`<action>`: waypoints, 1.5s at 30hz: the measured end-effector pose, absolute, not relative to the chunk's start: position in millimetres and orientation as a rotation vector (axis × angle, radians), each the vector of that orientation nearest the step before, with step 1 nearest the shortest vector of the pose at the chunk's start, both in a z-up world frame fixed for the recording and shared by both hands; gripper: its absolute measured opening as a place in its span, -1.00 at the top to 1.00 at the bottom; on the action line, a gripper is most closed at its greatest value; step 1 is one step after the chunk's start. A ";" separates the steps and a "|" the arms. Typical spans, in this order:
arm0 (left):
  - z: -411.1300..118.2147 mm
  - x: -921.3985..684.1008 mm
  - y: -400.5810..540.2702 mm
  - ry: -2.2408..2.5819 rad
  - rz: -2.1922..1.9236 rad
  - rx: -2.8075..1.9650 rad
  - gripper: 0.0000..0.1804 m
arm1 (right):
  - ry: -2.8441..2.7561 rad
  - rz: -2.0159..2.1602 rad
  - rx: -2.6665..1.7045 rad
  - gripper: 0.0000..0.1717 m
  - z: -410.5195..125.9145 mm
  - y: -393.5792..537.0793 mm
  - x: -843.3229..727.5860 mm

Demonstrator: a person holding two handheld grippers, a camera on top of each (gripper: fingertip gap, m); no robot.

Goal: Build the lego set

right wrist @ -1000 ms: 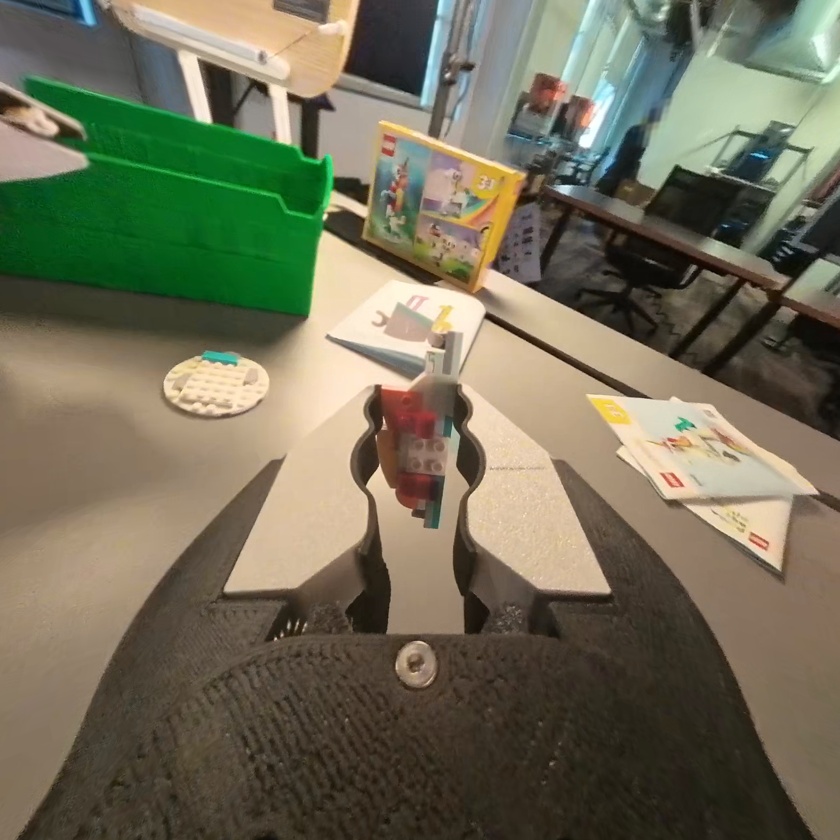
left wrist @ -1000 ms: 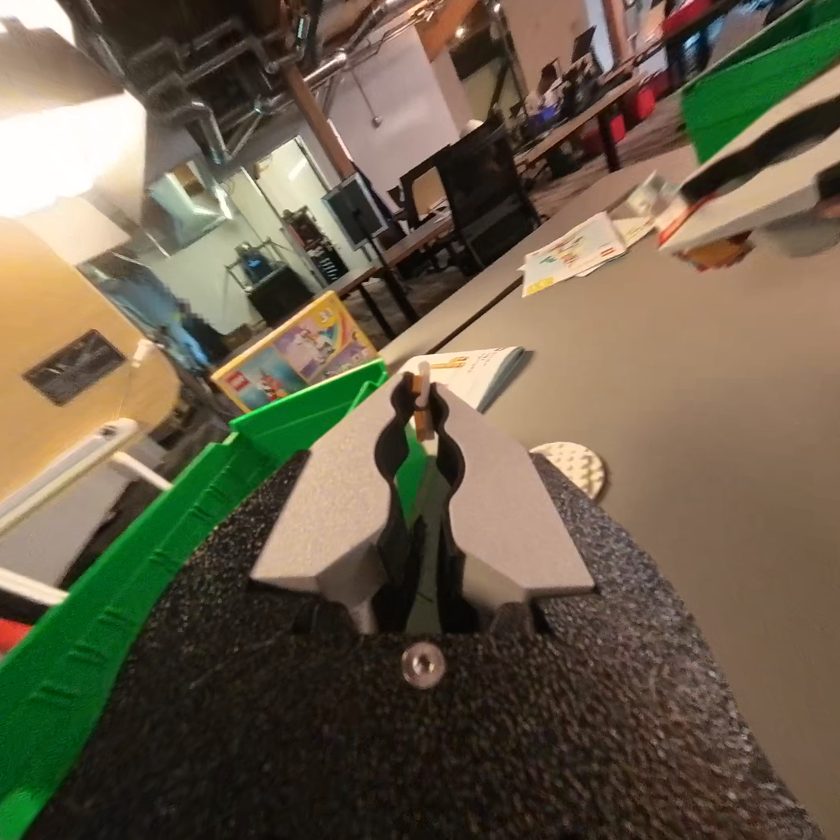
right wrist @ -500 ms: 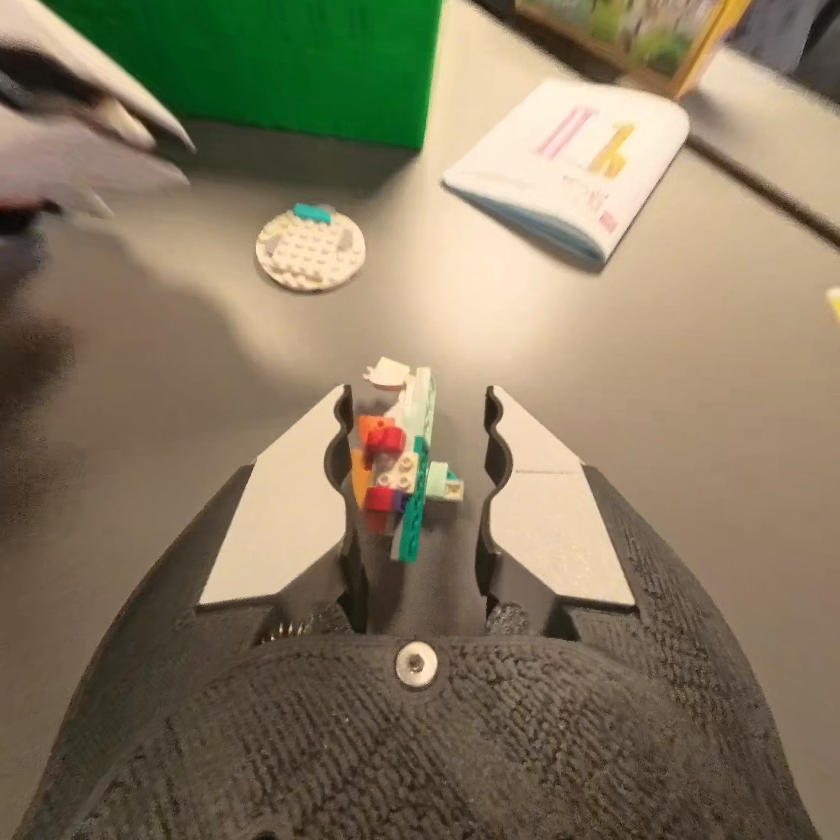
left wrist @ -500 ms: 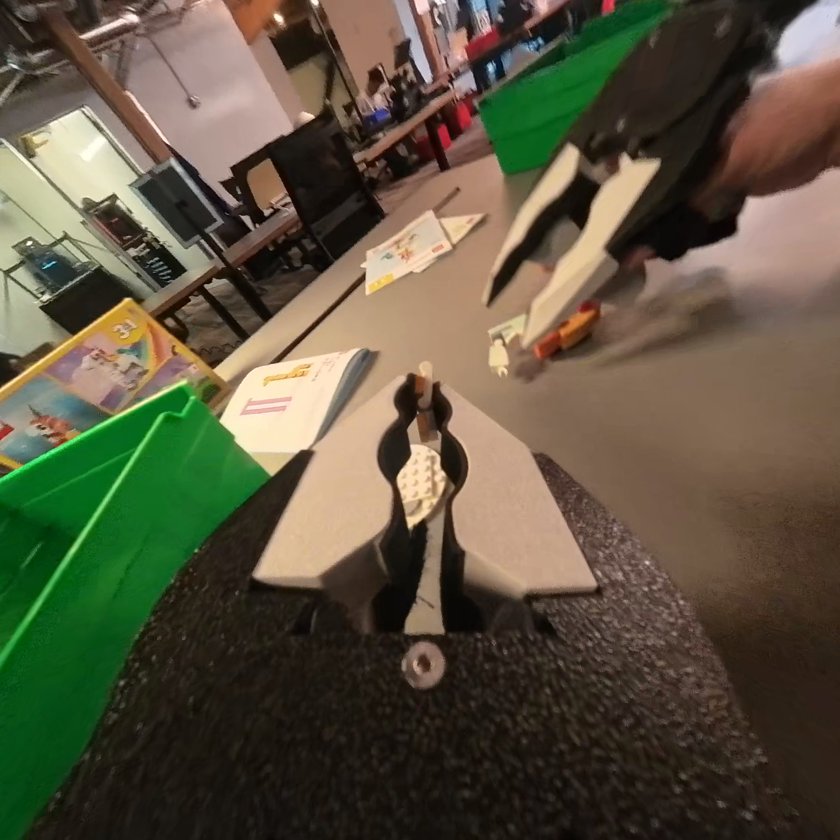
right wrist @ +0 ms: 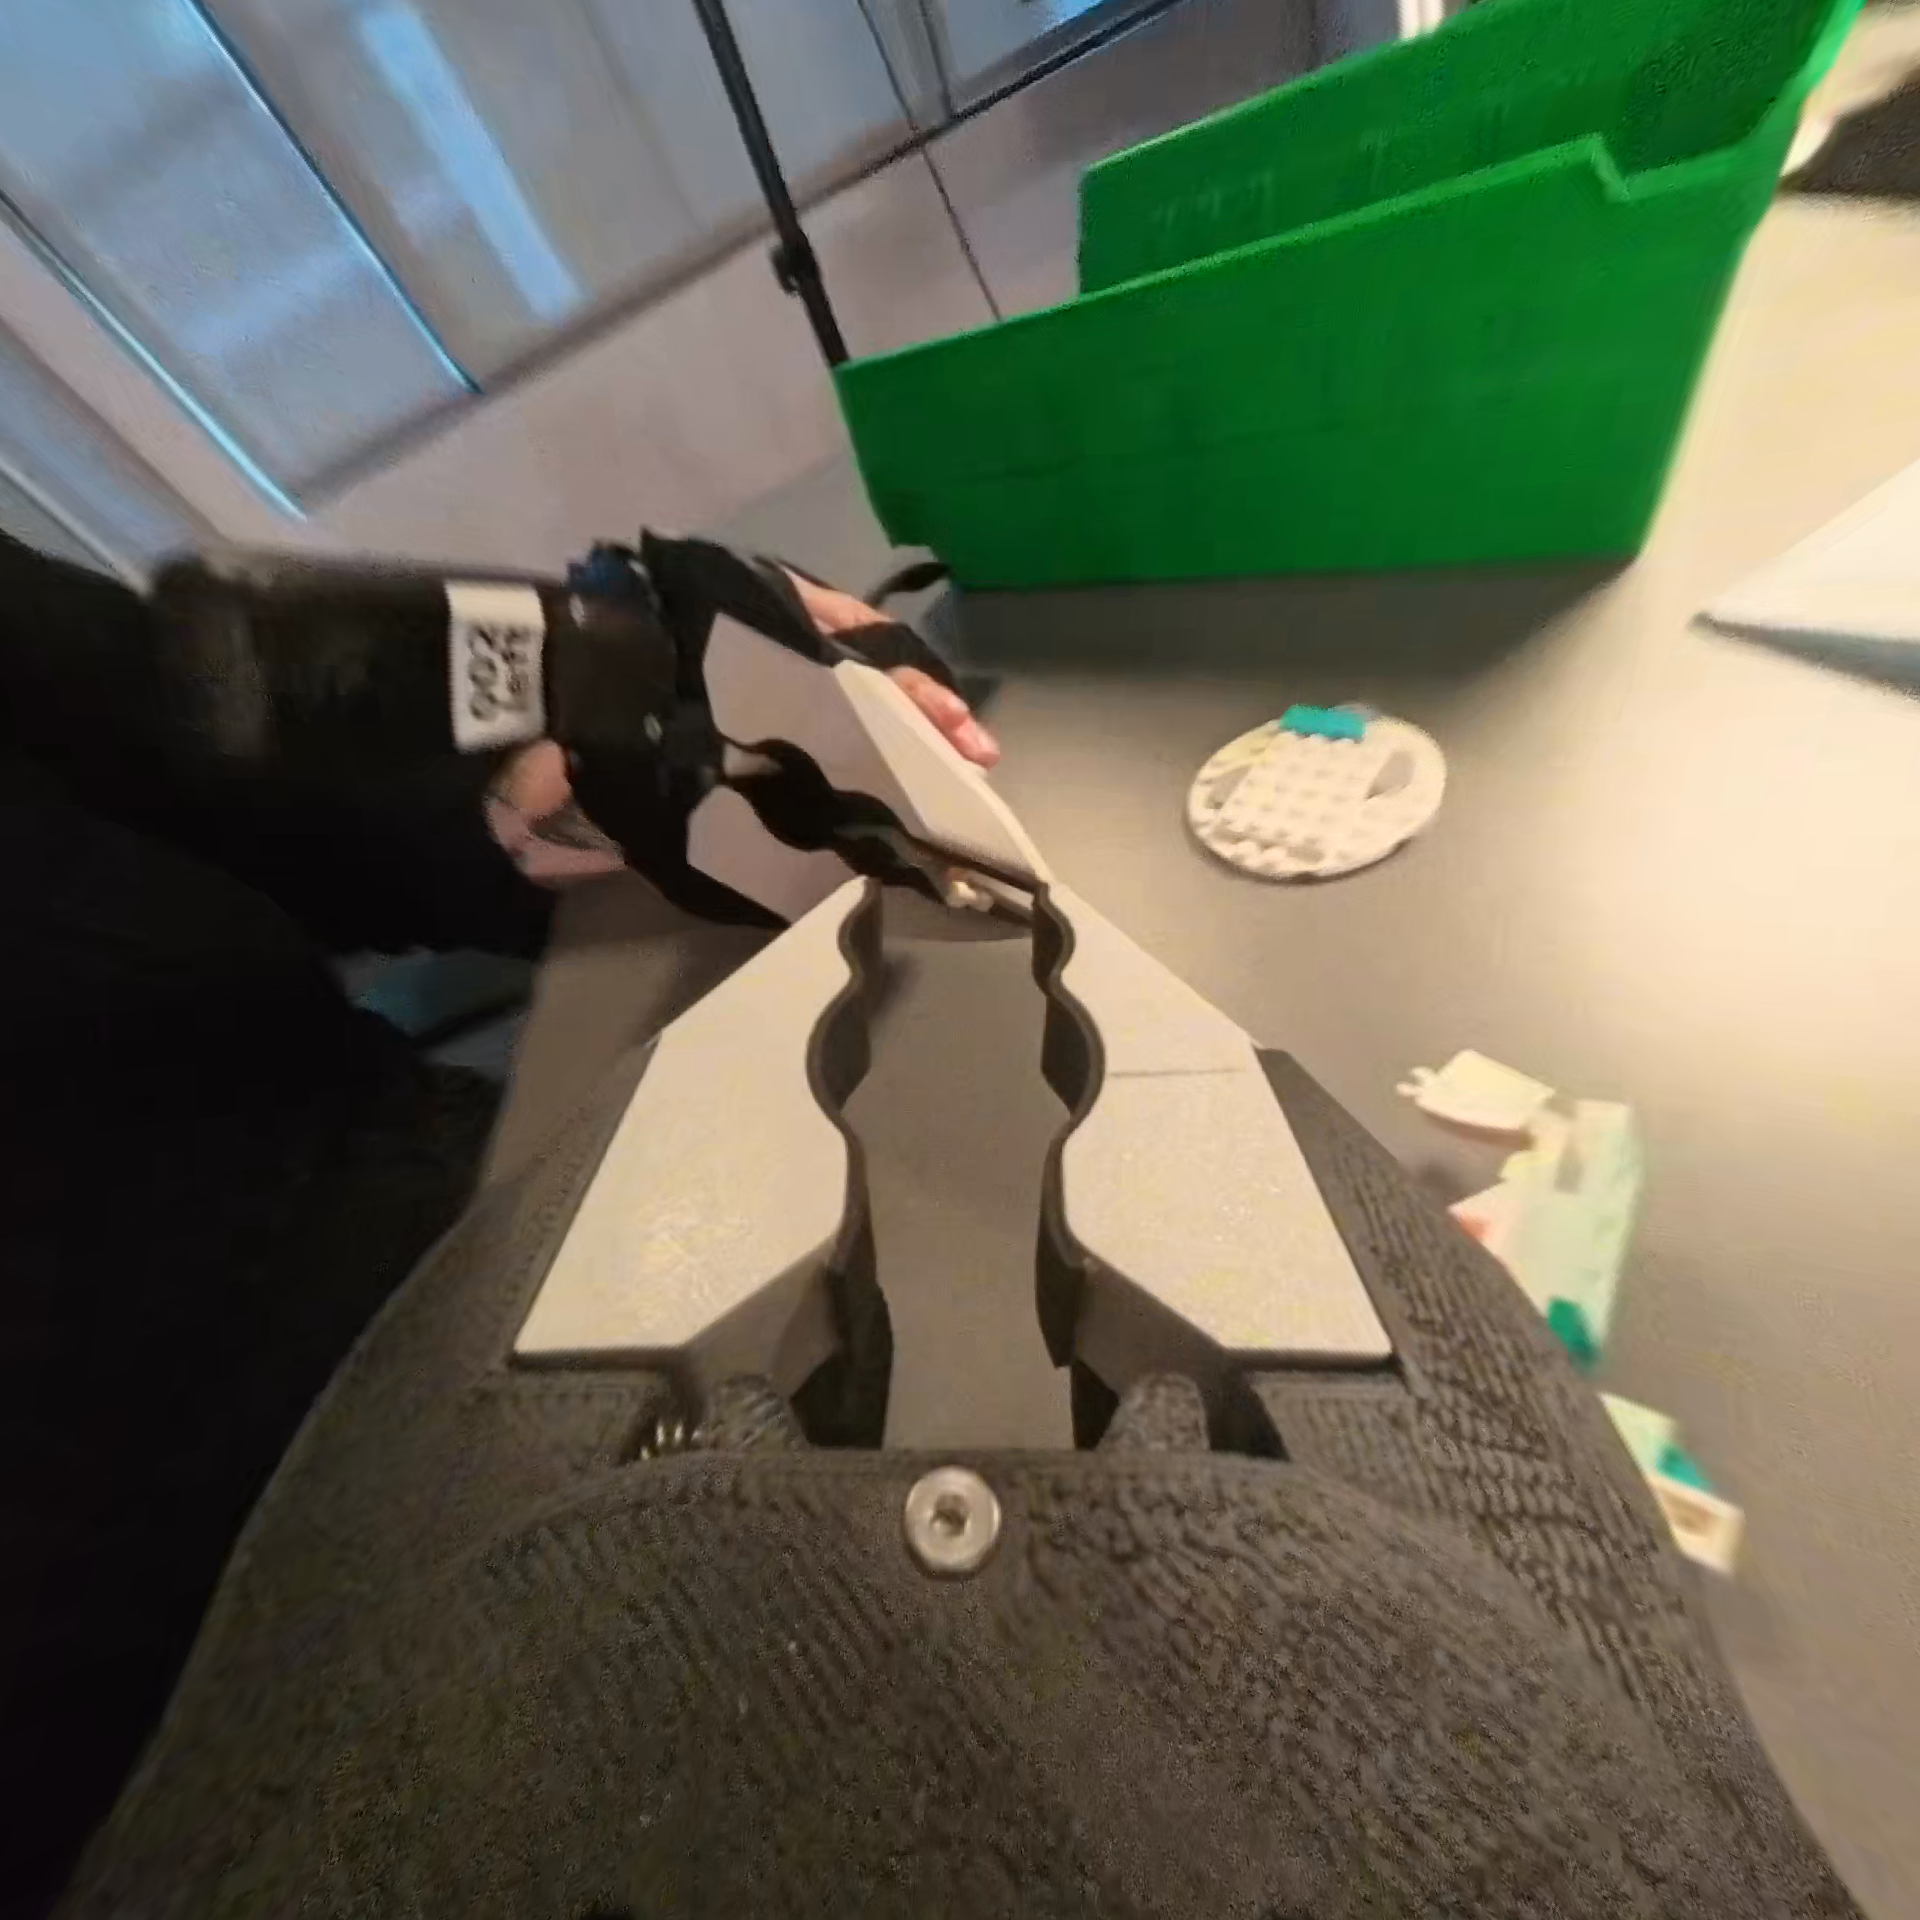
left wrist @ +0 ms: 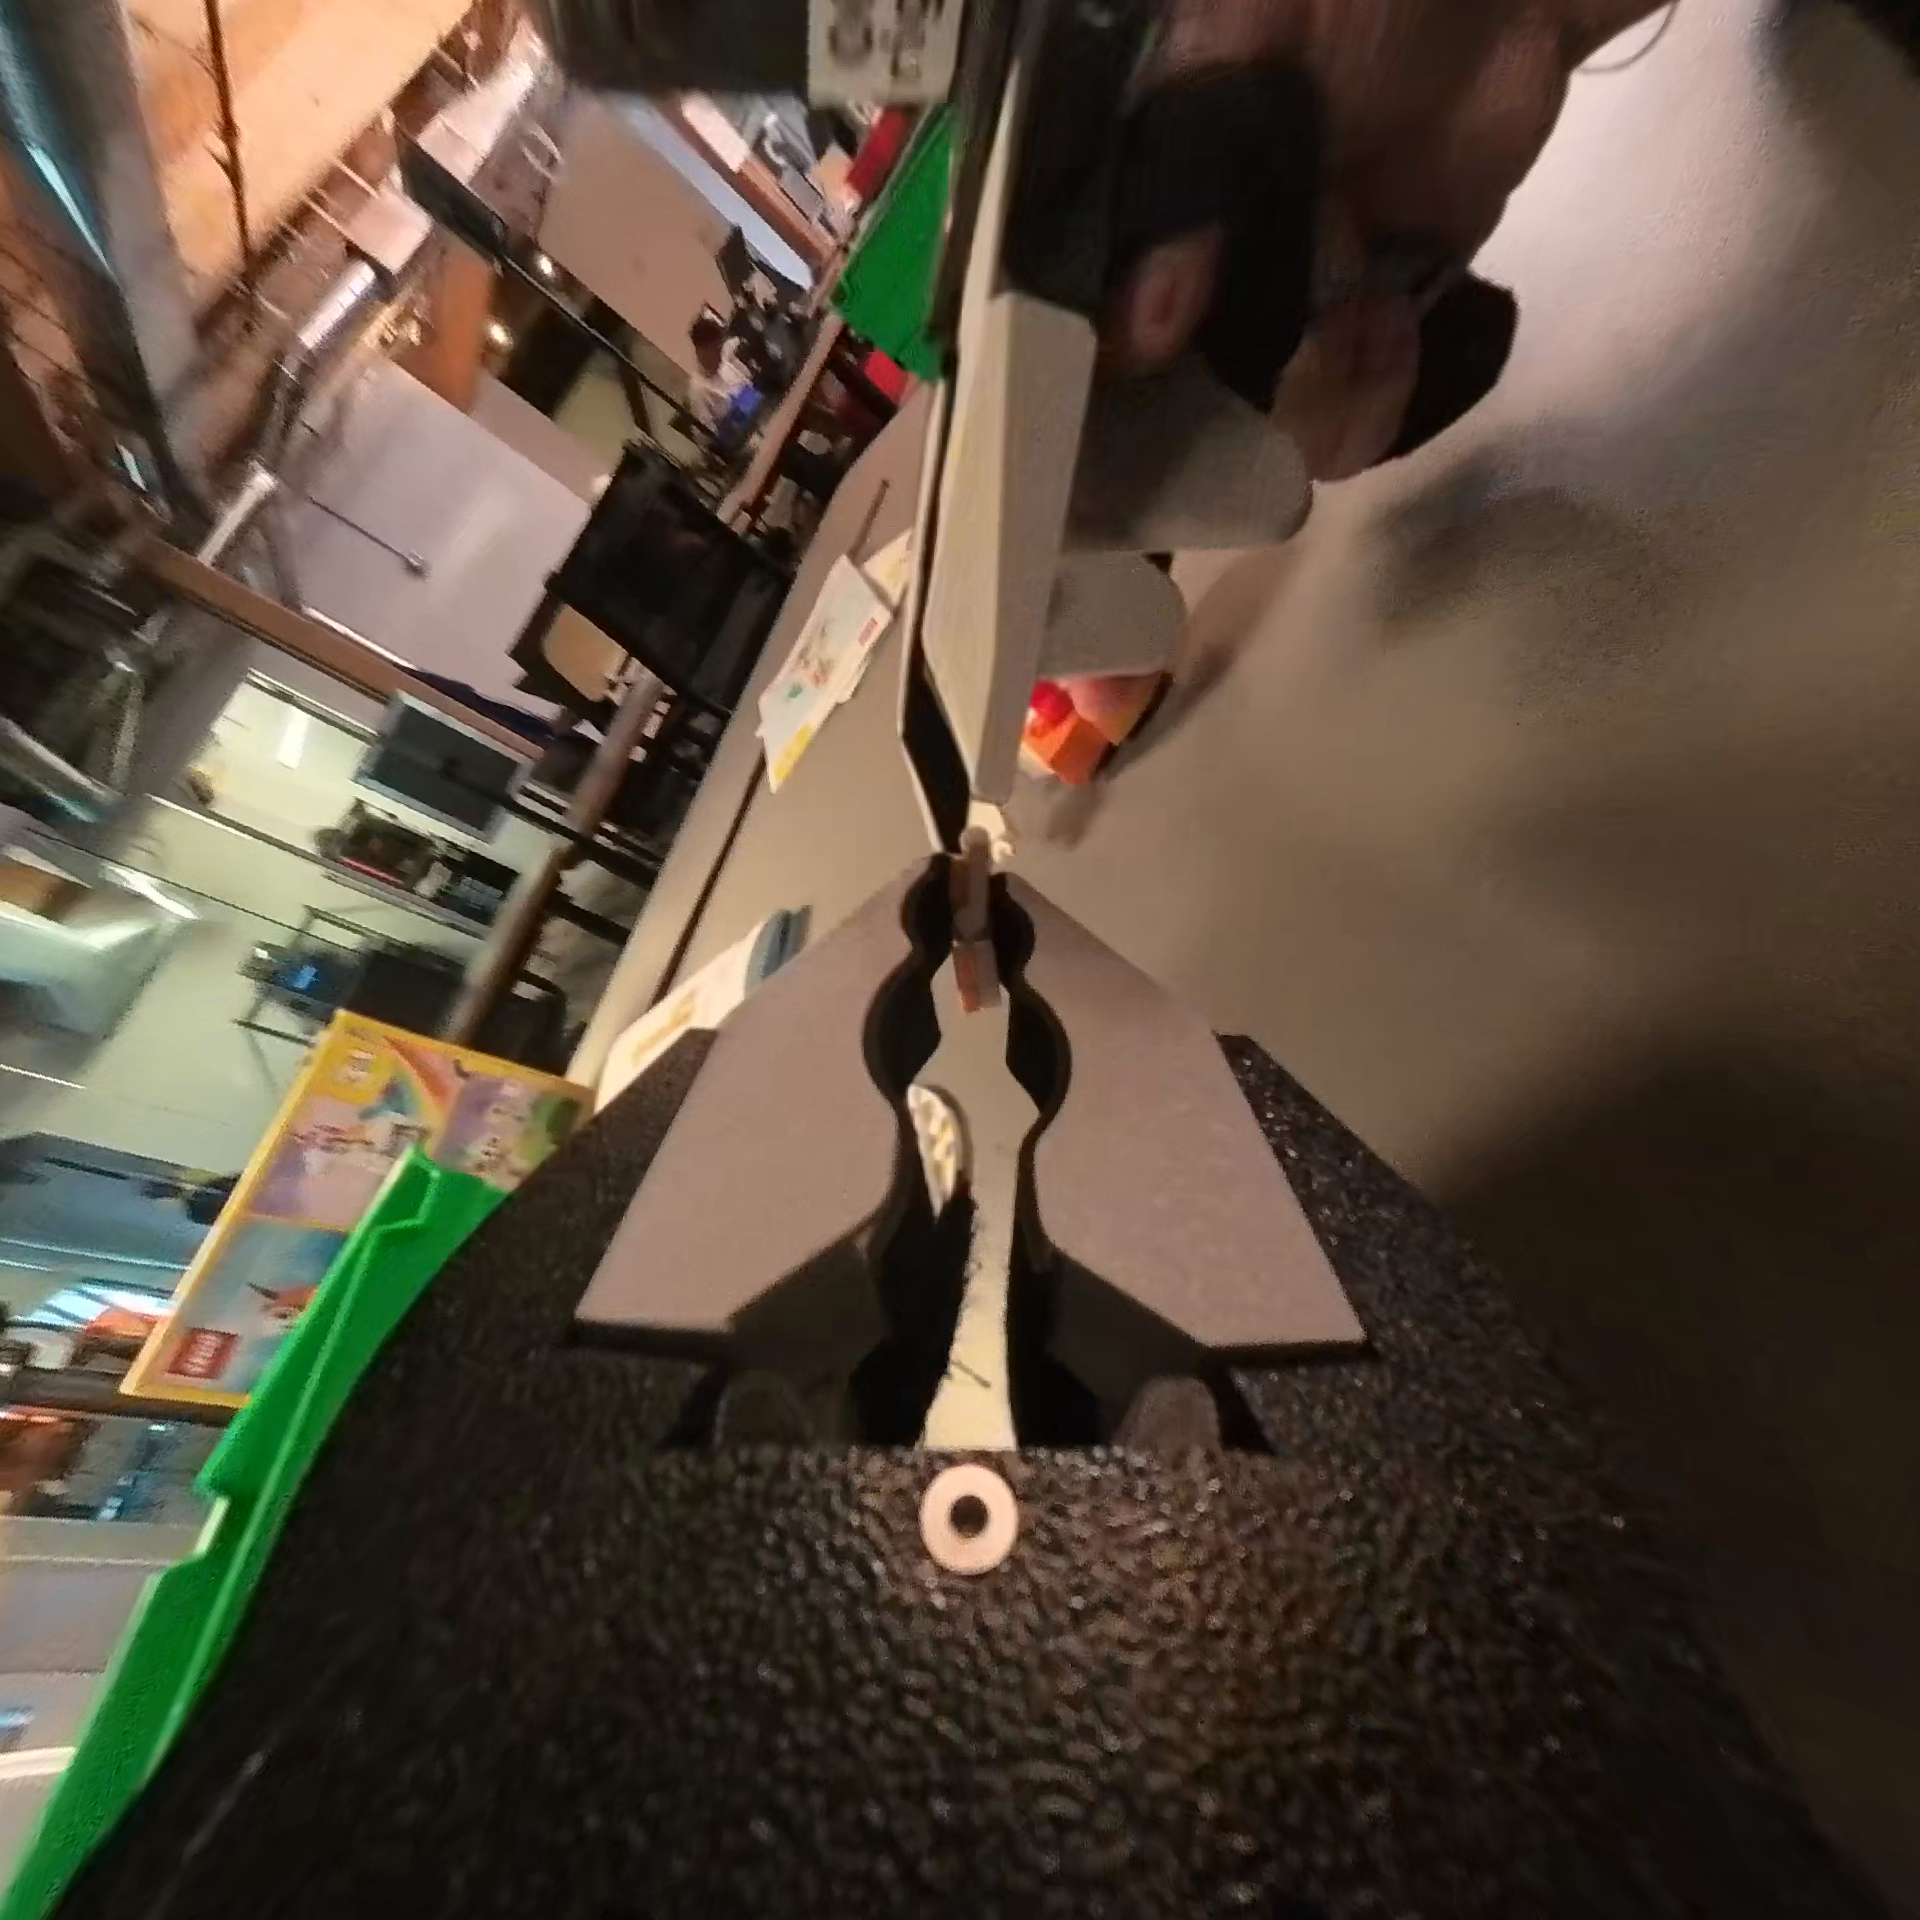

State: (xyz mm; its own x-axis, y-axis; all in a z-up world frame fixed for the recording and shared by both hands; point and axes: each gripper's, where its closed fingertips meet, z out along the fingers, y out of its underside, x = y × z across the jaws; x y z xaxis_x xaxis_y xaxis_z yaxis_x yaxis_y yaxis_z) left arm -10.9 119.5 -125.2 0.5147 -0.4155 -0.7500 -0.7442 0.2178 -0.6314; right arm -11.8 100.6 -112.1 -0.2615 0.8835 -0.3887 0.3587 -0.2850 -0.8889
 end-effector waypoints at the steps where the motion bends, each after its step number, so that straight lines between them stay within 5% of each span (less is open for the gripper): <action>1: -124.3 -9.9 119.1 1.099 0.328 -1.391 0.97 | -1.498 1.626 -1.578 0.69 -112.6 100.3 -11.5; 13: -120.0 -7.6 118.1 1.139 0.466 -1.305 0.97 | -1.472 1.674 -1.613 0.82 -114.4 101.4 -12.3; 26: -123.7 -15.9 124.4 1.046 0.401 -1.422 0.97 | -1.593 1.239 -1.329 0.90 -118.9 106.0 -19.7; 33: -133.5 -12.7 118.7 1.069 0.252 -1.493 0.97 | -1.773 0.526 -0.768 0.98 -128.1 104.6 -17.9; 45: -130.1 -14.7 119.4 1.005 0.175 -1.524 0.93 | -1.778 0.344 -0.602 1.00 -126.6 105.7 -17.7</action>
State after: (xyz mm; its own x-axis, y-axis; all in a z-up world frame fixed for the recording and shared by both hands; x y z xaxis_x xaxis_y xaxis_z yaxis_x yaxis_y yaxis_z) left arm -14.7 119.4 -130.1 0.6100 -0.4814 -0.6295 -0.6662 0.1187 -0.7363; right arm -17.7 105.7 -126.6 -0.1983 0.5616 0.8033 0.2214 0.8241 -0.5214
